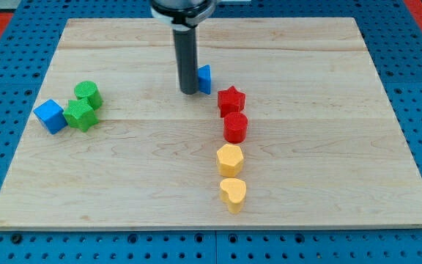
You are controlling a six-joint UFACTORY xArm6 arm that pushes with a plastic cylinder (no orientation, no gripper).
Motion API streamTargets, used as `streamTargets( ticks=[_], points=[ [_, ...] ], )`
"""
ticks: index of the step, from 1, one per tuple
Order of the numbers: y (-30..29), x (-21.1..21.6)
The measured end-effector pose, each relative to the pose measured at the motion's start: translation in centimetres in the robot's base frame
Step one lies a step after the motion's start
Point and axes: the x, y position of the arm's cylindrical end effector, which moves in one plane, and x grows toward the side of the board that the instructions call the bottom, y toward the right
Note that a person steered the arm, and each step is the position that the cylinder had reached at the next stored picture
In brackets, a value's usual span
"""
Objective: Slide the green star along with the green circle up and right a bit
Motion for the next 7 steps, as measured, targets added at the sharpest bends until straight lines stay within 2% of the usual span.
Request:
streamTargets(
  ticks=[3,4,6,7],
  points=[
    [4.1,-1.0],
    [-2.0,1.6],
    [-7.4,12.9],
    [-16.2,14.6]
  ],
)
